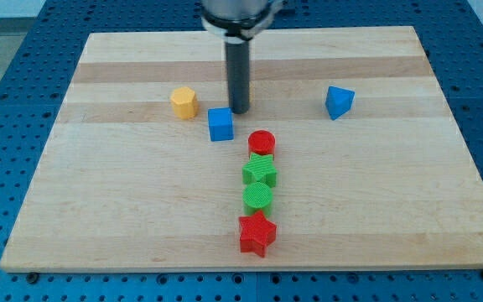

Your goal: Push the yellow heart towards top center

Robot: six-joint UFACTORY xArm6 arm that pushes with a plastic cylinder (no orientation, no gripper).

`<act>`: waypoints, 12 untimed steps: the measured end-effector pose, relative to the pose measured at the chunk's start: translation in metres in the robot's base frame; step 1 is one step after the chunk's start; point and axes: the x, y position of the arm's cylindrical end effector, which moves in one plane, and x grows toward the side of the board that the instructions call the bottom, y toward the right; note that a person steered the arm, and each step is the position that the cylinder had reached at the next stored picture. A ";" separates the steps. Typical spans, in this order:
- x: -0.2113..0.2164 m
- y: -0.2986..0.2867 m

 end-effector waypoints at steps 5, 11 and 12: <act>-0.007 -0.031; -0.047 0.013; -0.062 0.013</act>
